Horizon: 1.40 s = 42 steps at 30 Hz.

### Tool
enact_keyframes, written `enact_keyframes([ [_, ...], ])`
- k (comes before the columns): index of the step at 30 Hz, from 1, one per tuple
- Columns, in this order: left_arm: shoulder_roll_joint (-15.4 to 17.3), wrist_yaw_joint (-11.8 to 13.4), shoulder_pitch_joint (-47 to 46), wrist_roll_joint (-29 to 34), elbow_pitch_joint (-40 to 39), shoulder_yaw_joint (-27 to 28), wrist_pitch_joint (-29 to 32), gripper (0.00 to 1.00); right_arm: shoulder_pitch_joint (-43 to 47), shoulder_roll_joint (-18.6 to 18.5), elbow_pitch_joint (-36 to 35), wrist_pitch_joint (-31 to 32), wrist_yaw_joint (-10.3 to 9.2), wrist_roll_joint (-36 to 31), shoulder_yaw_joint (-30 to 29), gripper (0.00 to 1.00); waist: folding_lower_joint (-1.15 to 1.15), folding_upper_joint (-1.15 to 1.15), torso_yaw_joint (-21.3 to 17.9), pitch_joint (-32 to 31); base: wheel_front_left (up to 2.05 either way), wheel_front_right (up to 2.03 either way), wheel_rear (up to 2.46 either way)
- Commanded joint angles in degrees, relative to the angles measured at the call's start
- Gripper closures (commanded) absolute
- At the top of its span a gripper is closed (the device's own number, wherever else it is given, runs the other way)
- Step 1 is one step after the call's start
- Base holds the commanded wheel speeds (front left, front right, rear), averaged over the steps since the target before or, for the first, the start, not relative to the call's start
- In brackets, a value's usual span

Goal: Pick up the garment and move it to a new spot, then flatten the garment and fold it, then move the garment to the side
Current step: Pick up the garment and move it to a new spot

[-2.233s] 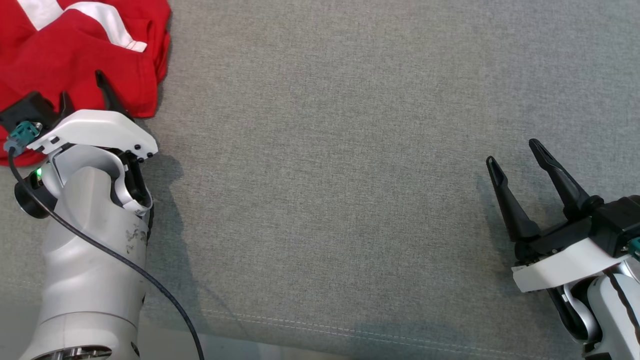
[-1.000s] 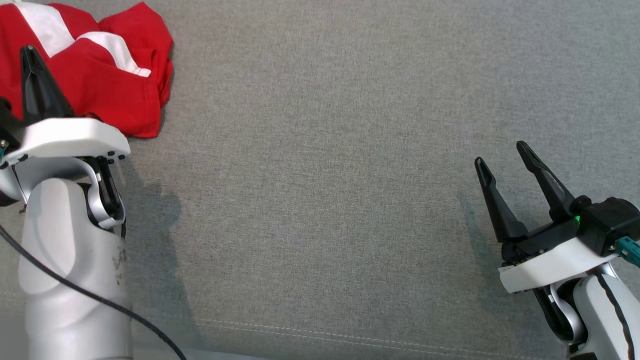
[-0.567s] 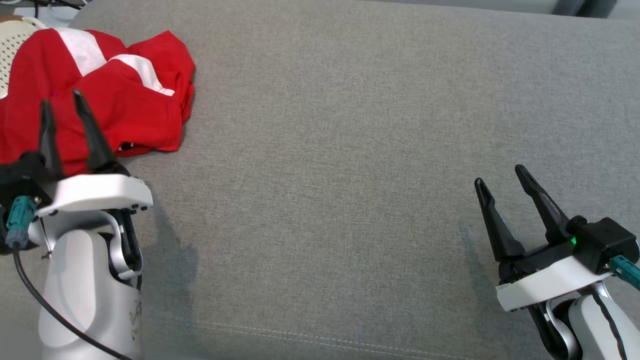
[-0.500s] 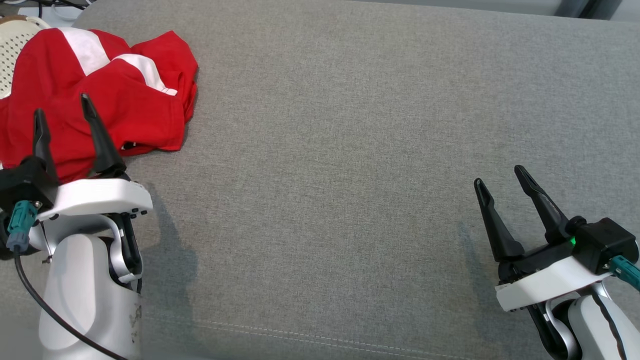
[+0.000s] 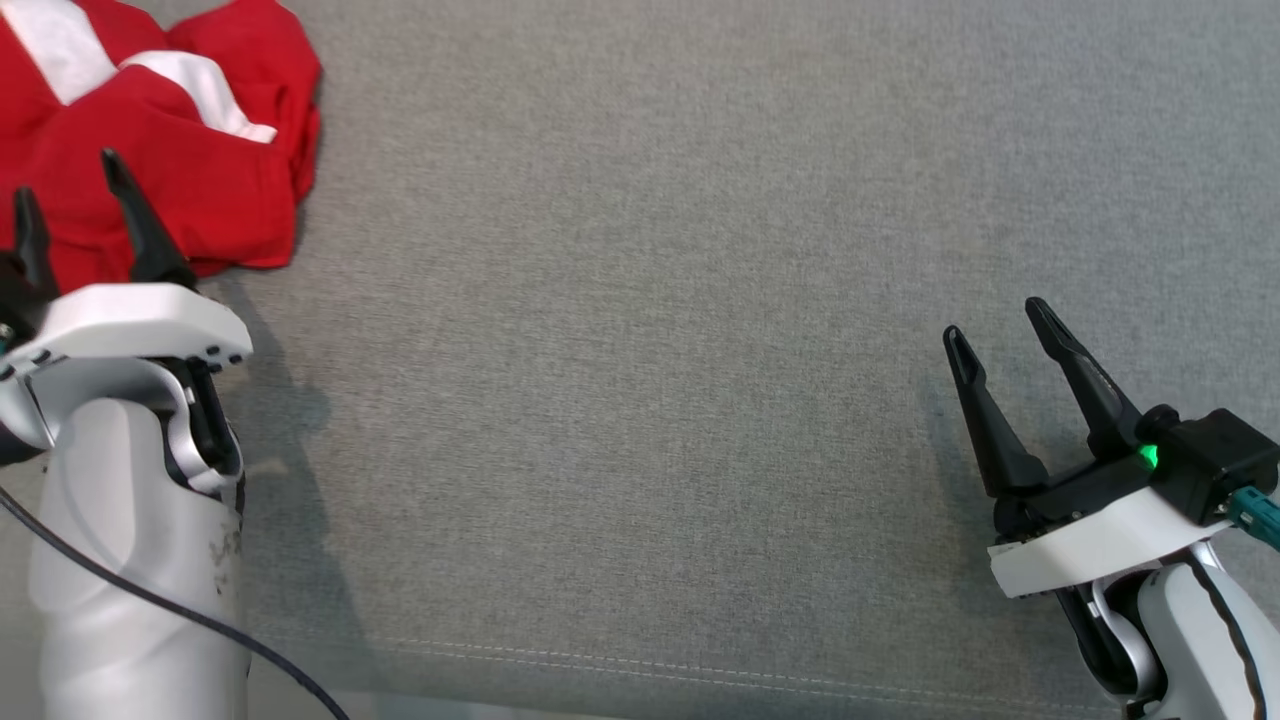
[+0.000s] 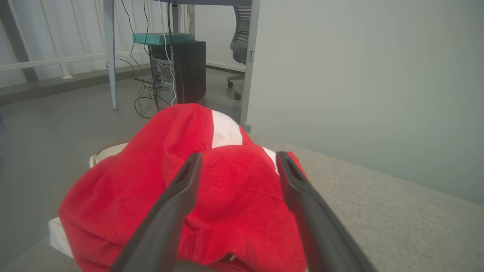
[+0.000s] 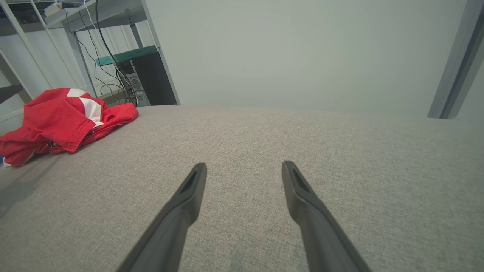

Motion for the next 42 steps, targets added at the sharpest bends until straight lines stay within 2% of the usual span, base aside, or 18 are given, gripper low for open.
enact_keyframes([
  [1, 2.3, 0.4, -1.2, -0.3, -0.9, 1.6, -0.3, 0.00, -0.4, -0.7, -1.5, -0.8, 0.08, 0.2, 1.2, 0.00, 0.00, 0.00, -1.2, 1.7, 0.00, 0.00, 0.00],
  [10, 4.6, 2.0, -9.2, 1.3, 9.4, 3.7, -0.3, 0.00, -2.0, -3.4, -2.3, -0.8, 0.08, 0.6, 1.5, 0.00, 0.00, 0.00, -2.9, 5.4, 0.00, 0.00, 0.00],
  [22, 4.7, 3.5, -12.9, 2.5, 21.4, 5.4, -0.3, 0.00, 1.1, -6.4, -3.0, -0.8, 0.08, 1.4, 2.5, 0.00, 0.00, 0.00, -1.2, 4.6, 0.00, 0.00, 0.00],
  [31, 5.8, 3.4, -15.1, 3.7, 22.1, 5.6, -0.3, 0.00, -0.3, -6.6, -3.7, -0.8, 0.08, 1.6, 4.0, 0.00, 0.00, 0.00, -1.7, 6.6, 0.00, 0.00, 0.00],
  [32, 5.8, 3.3, -15.1, 3.8, 22.3, 5.6, -0.3, 0.90, -0.4, -6.6, -3.6, -0.8, 0.08, 1.7, 4.0, 0.00, 0.00, 0.00, -1.8, 6.7, 0.00, 0.00, 0.00],
  [33, 5.9, 3.1, -15.2, 3.9, 22.3, 5.7, -0.3, 1.00, -0.4, -6.6, -3.5, -0.8, 0.08, 1.8, 4.0, 0.00, 0.00, 0.00, -1.8, 6.8, 0.00, 0.00, 0.00],
  [38, 6.2, 2.5, -15.0, 4.3, 20.1, 5.8, -0.3, 1.00, -0.6, -6.6, -3.4, -0.8, 0.08, 1.8, 3.8, 0.00, 0.00, 0.00, -1.9, 7.2, 0.00, 0.00, 0.00],
  [42, 5.4, 2.0, -13.8, 5.0, 15.3, 6.0, -0.3, 1.00, -0.8, -6.3, -3.1, -0.8, 0.08, 1.8, 3.5, 0.00, 0.00, 0.00, -1.7, 6.9, 0.00, 0.00, 0.00],
])
